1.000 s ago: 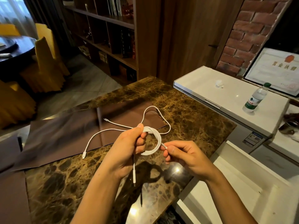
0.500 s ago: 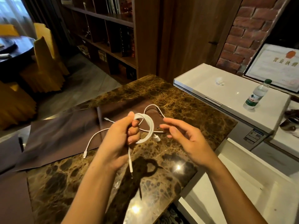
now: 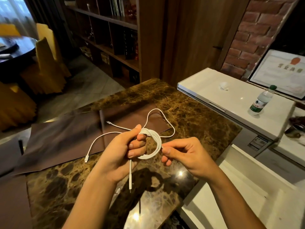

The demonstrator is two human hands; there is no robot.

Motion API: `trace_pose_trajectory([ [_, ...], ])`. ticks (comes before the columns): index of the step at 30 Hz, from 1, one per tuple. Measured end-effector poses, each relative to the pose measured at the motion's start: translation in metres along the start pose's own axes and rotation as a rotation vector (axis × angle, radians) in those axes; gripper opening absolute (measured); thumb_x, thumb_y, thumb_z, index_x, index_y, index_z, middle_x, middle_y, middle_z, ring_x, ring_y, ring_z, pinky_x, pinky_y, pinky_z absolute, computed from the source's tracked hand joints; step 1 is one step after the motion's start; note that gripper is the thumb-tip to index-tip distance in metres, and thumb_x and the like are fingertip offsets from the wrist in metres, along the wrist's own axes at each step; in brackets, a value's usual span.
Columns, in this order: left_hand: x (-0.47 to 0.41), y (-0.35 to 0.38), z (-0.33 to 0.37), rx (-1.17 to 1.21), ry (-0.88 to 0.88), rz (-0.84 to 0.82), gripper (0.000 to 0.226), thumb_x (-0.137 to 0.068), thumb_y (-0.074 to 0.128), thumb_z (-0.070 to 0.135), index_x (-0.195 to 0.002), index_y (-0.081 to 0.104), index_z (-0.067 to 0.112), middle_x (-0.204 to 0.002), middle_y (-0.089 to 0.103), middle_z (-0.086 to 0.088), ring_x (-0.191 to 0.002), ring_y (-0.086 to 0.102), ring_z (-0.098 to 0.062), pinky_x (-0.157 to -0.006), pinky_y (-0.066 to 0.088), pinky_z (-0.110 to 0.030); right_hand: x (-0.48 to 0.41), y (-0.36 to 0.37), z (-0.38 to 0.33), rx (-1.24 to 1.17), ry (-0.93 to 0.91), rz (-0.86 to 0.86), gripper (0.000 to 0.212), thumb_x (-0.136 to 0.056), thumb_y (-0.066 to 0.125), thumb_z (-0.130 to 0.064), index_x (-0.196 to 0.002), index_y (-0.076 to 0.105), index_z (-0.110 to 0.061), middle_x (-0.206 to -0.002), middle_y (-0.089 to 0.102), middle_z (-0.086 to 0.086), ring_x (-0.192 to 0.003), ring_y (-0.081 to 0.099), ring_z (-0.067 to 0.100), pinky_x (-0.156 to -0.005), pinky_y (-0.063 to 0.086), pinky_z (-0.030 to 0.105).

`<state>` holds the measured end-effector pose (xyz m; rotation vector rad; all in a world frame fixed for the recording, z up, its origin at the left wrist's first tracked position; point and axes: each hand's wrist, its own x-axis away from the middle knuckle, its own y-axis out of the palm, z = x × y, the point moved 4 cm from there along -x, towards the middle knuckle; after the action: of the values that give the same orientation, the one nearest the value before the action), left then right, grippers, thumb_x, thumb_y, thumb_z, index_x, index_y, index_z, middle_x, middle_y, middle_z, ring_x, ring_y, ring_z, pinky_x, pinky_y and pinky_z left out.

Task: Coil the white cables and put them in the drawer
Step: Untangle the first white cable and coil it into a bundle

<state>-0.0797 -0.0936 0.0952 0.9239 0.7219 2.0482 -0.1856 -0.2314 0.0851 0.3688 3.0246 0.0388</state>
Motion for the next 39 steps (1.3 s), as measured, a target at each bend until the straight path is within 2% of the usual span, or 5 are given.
trace_pose_trajectory([
  [9,-0.002,-0.005,-0.009,-0.142,0.067,0.115,0.042,-0.104,0.045,0.035,-0.067,0.047,0.014,-0.048,0.029,0.006,-0.035,0.022,-0.006,-0.04,0.02,-0.016,-0.002,0.007,-0.002,0.052,0.013,0.021,0.027,-0.098,0.057,-0.017,-0.118,0.072,-0.006,-0.105,0.078,0.01,-0.099,0.072,0.033,-0.089,0.057,0.041],
  [19,0.015,-0.02,-0.004,-0.02,0.01,0.07,0.041,-0.1,0.048,0.036,-0.068,0.05,0.01,-0.048,0.028,0.004,-0.034,0.03,-0.009,-0.042,0.042,-0.02,-0.015,0.035,0.003,0.008,0.043,0.019,0.018,-0.096,0.062,-0.002,-0.11,0.07,0.004,-0.096,0.072,0.03,-0.08,0.066,0.024,-0.068,0.059,0.028],
  [28,0.028,-0.065,-0.001,-0.124,0.099,0.156,0.03,-0.089,0.058,0.041,-0.074,0.055,0.014,-0.048,0.031,0.008,-0.032,0.032,-0.004,-0.037,0.015,-0.02,-0.022,0.073,0.012,0.065,0.052,0.006,0.018,-0.094,0.066,-0.006,-0.11,0.072,-0.001,-0.096,0.076,0.021,-0.082,0.07,0.027,-0.079,0.06,0.038],
  [32,0.044,-0.082,0.003,-0.125,0.147,0.171,0.039,-0.094,0.058,0.038,-0.077,0.065,0.003,-0.056,0.048,-0.004,-0.037,0.044,-0.009,-0.032,0.026,-0.017,-0.031,0.094,0.015,0.149,0.019,-0.003,0.021,-0.092,0.069,-0.008,-0.112,0.074,-0.009,-0.098,0.079,0.01,-0.093,0.075,0.032,-0.088,0.06,0.044],
  [39,0.082,-0.118,0.016,-0.316,0.327,0.364,0.025,-0.1,0.056,0.021,-0.103,0.079,0.011,-0.101,0.078,-0.016,-0.083,0.074,-0.02,-0.068,0.059,-0.029,-0.049,0.127,0.031,0.109,0.045,0.051,0.024,-0.091,0.069,-0.002,-0.115,0.07,-0.004,-0.077,0.075,0.005,-0.073,0.07,0.01,-0.071,0.055,0.021],
])
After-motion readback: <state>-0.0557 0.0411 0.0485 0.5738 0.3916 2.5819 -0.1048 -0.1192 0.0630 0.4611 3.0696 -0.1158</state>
